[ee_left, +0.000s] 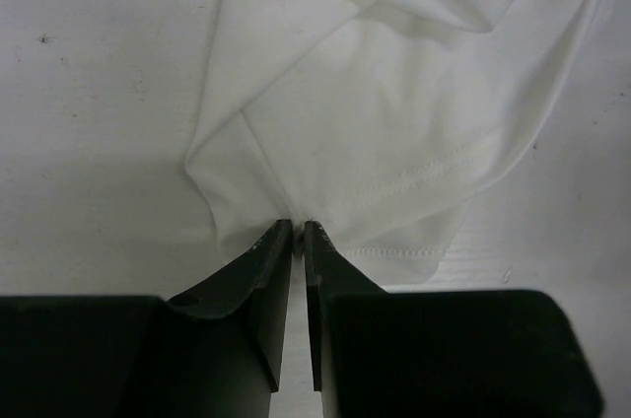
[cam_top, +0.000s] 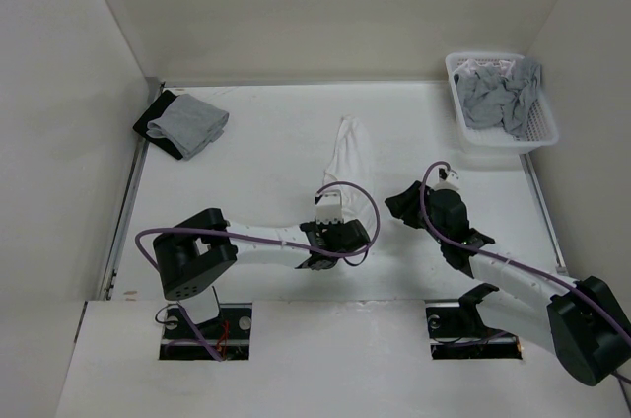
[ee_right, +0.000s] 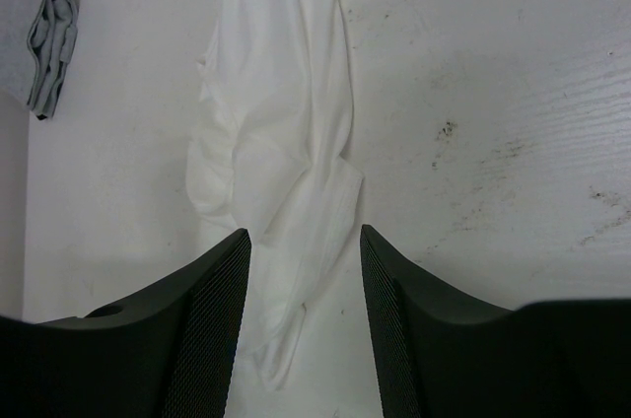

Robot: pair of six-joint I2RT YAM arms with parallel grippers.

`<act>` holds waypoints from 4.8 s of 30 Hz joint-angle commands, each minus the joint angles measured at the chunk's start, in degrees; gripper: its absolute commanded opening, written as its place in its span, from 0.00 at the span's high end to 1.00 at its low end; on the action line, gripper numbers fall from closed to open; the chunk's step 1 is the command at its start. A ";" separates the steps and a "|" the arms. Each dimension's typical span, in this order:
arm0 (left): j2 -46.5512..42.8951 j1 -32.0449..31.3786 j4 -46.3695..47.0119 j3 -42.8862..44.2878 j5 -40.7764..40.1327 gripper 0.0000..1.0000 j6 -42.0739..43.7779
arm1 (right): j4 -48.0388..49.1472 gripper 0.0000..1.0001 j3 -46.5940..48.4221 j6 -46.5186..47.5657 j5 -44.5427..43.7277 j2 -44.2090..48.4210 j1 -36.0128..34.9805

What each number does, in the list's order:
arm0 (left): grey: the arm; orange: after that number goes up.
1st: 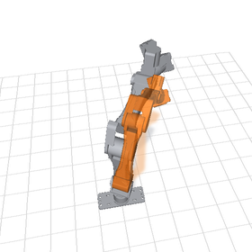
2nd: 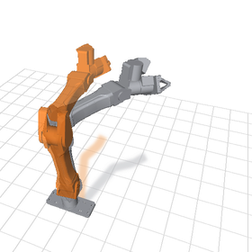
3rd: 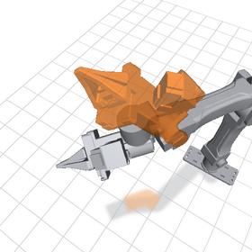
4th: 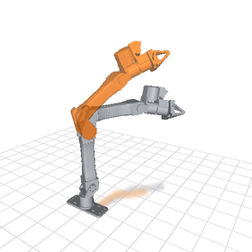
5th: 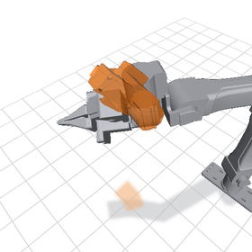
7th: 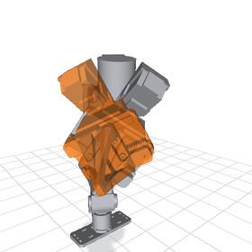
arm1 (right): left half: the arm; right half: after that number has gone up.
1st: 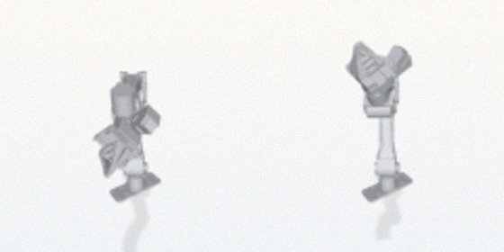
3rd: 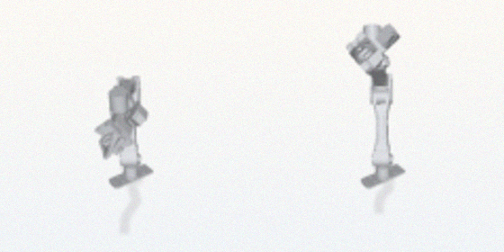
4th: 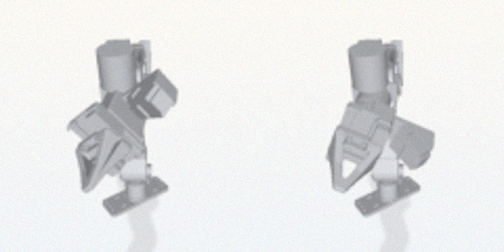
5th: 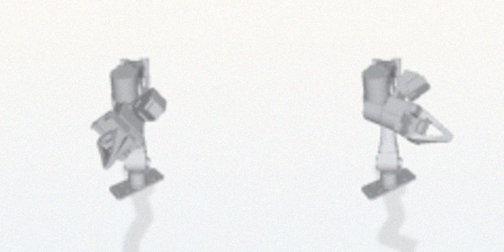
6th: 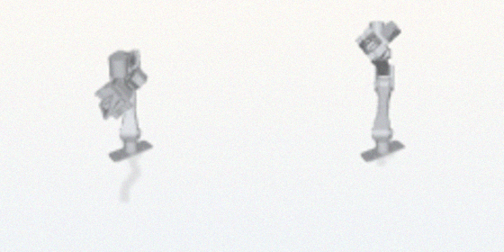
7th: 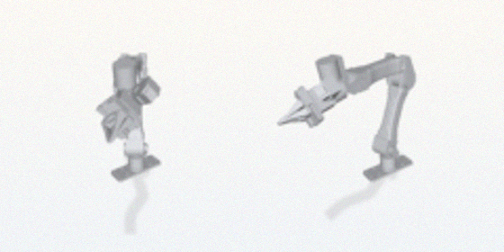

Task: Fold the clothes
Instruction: Flatten the tank top out

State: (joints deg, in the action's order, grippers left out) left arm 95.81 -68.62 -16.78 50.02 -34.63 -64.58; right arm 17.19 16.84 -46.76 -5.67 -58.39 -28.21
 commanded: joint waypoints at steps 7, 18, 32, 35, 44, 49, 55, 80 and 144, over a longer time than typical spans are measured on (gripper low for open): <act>-5.45 -0.24 -1.33 1.75 -1.14 0.93 0.06 | 2.76 0.47 -0.05 0.36 0.13 0.30 0.13; -12.92 0.72 -0.37 1.22 -1.14 0.98 3.05 | 2.85 0.44 -0.05 0.36 0.13 -0.49 0.65; -22.94 9.86 15.18 -11.69 10.19 0.98 -0.46 | -2.24 0.54 -0.49 -0.52 0.05 0.29 -3.73; -26.01 11.62 18.26 -14.50 11.16 0.97 -1.25 | -4.27 0.69 -0.76 -0.96 -0.66 -0.22 -5.67; -32.70 16.98 19.50 -20.40 12.22 0.96 -0.46 | 6.62 0.42 6.96 -3.15 2.94 -18.14 -4.62; -36.21 18.30 19.32 -22.16 12.40 0.97 1.38 | 10.49 0.52 13.55 -7.46 4.70 -29.30 -3.21; -37.45 19.62 20.03 -18.21 12.31 0.97 8.23 | 18.05 0.95 18.49 -9.84 5.94 -35.13 -0.58; -55.72 28.40 10.02 -20.83 4.04 0.95 16.25 | -18.09 0.53 14.37 -4.65 -3.20 2.96 -23.59; -30.42 27.97 26.71 -28.13 18.02 0.60 17.73 | 3.38 0.64 13.31 -4.13 15.78 -27.30 13.49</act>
State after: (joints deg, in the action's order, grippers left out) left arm 65.10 -41.25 6.70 21.08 -17.34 -46.68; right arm 16.38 30.15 -49.78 7.86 -85.03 -14.68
